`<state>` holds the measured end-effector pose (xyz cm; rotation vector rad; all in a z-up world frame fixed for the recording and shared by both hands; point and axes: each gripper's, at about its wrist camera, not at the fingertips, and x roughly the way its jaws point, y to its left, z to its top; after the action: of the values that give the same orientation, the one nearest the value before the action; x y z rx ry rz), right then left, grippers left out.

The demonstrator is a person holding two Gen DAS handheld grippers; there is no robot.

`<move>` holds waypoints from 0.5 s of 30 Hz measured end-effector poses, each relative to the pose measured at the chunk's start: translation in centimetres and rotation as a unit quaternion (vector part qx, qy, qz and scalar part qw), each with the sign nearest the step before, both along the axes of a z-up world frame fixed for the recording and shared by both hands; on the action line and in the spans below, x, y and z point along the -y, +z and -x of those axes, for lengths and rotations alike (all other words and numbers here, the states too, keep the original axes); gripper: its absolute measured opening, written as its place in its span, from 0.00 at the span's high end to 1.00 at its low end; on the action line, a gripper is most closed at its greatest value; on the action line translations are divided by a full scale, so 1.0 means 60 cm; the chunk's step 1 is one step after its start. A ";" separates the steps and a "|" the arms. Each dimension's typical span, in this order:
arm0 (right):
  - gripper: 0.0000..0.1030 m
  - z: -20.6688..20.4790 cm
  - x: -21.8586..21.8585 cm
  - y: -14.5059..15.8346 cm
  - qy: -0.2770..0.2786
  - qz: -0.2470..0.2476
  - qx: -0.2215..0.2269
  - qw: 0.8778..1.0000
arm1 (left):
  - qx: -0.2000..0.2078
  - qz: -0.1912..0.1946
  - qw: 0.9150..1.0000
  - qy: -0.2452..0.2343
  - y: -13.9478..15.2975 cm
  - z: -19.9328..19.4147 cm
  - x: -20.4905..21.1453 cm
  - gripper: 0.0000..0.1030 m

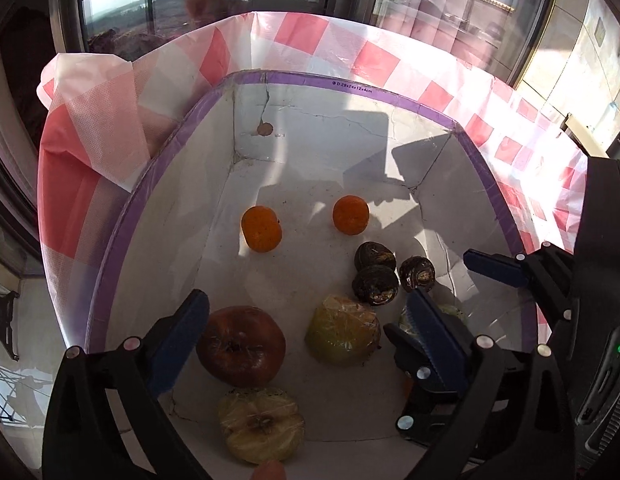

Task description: Organize fruits

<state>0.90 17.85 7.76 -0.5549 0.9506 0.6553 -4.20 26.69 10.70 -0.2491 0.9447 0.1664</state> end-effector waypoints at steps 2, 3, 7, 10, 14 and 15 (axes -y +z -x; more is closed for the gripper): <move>0.19 0.001 -0.001 0.000 0.002 0.000 -0.002 1.000 | 0.015 -0.007 1.000 0.006 0.009 0.002 -0.006 0.02; 0.19 0.001 -0.001 0.001 0.000 -0.002 -0.004 1.000 | 0.013 -0.016 1.000 0.012 0.011 0.000 -0.010 0.02; 0.18 0.004 0.000 -0.001 0.001 0.001 -0.002 1.000 | -0.009 0.023 1.000 0.005 -0.001 -0.013 -0.030 0.02; 0.17 0.003 0.003 0.000 0.001 -0.007 -0.005 1.000 | -0.045 0.009 0.999 0.023 -0.020 -0.016 -0.036 0.02; 0.16 0.003 0.004 0.000 -0.001 -0.014 -0.007 1.000 | -0.052 -0.039 0.997 0.035 -0.021 -0.014 -0.032 0.02; 0.16 0.002 0.004 0.001 -0.001 -0.017 -0.008 1.000 | -0.058 -0.044 0.997 0.029 -0.023 -0.015 -0.029 0.02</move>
<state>0.77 17.59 7.81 -0.5202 0.9527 0.6736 -3.28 28.44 9.29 -0.1872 1.0436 0.2782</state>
